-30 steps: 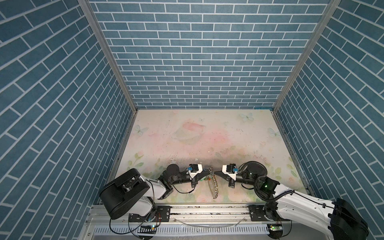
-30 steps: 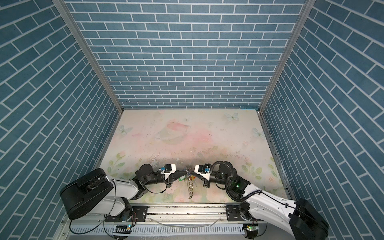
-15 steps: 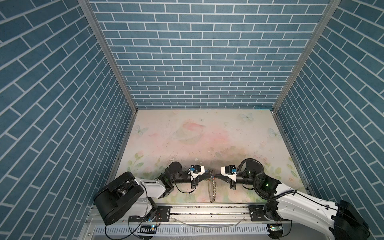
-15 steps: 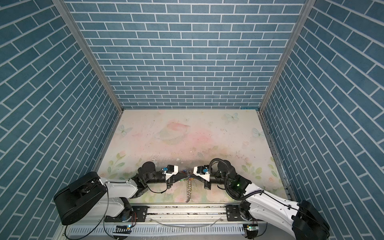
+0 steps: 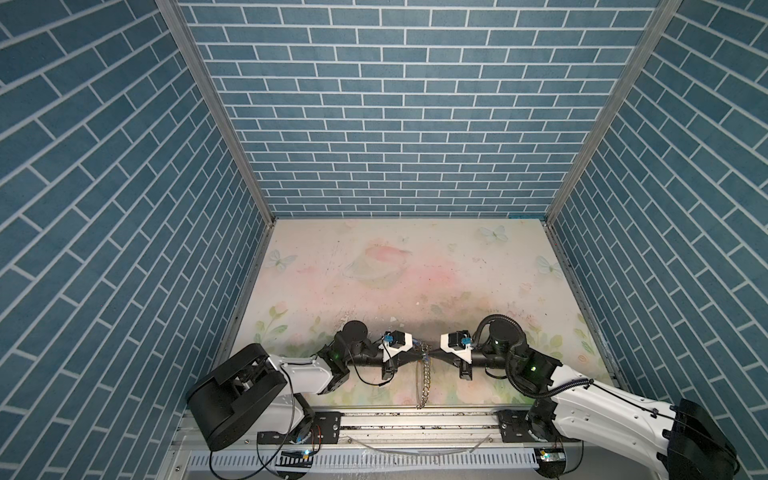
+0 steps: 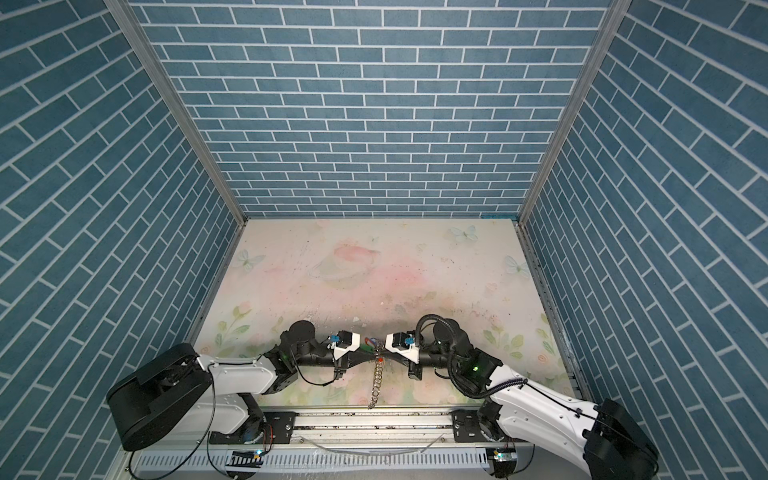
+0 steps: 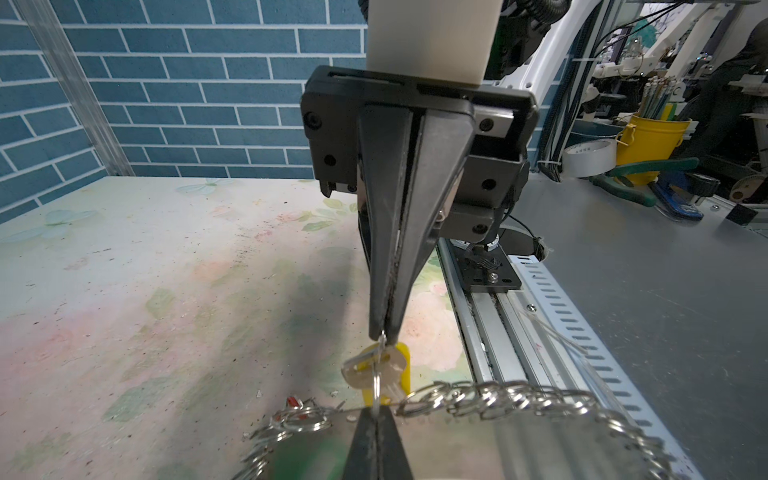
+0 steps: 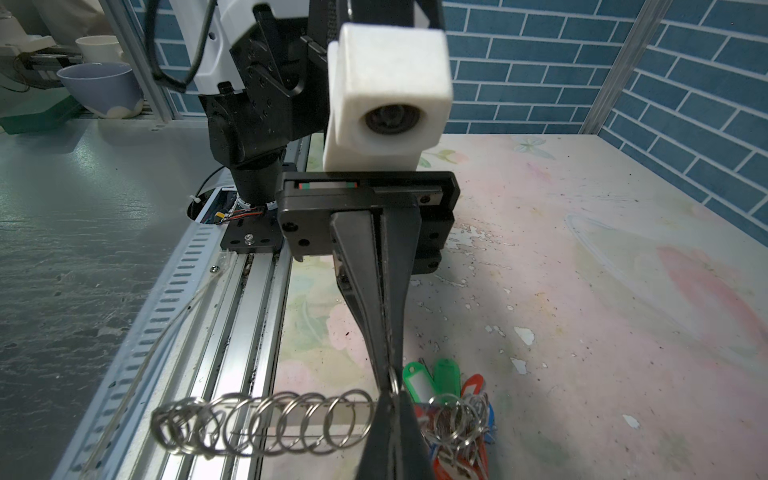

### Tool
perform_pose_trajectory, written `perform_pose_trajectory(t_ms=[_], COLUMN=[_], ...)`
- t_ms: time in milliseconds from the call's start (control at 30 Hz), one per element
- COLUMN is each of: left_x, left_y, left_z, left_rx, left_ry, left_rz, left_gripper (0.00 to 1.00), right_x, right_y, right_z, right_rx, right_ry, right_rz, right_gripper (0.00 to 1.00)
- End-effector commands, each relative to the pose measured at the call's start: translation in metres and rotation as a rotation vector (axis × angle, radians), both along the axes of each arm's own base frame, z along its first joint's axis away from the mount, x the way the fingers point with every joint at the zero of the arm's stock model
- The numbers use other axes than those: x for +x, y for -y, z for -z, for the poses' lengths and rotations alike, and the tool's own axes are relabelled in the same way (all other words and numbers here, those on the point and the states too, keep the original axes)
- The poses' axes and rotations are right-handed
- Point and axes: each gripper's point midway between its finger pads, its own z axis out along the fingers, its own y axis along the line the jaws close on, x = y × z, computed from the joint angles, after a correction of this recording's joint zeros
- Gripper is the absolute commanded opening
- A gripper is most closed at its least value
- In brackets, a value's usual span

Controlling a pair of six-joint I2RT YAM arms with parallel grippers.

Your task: Put the keys on the keyring

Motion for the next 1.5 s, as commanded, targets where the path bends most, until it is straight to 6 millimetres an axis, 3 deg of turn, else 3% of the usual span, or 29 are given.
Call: perform_pose_trajectory(t_ms=[0, 733, 1333, 1467], left_x=[-0.001, -0.004, -0.004, 0.000], left_y=[0.006, 0.008, 0.006, 0.005], left_z=[-0.013, -0.010, -0.020, -0.015], left_rx=[-0.034, -0.020, -0.066, -0.042], left_ry=[0.025, -0.001, 0.031, 0.032], left_rz=[0.040, 0.070, 0.048, 0.028], left_gripper=[0.00, 0.00, 0.00, 0.00], right_x=[0.005, 0.016, 0.016, 0.015], right_y=[-0.008, -0.009, -0.006, -0.003], right_z=[-0.026, -0.016, 0.020, 0.010], right_rx=[0.038, -0.008, -0.140, -0.092], right_ry=[0.075, 0.078, 0.034, 0.045], right_rz=[-0.022, 0.022, 0.018, 0.034], right_gripper=[0.00, 0.00, 0.00, 0.00])
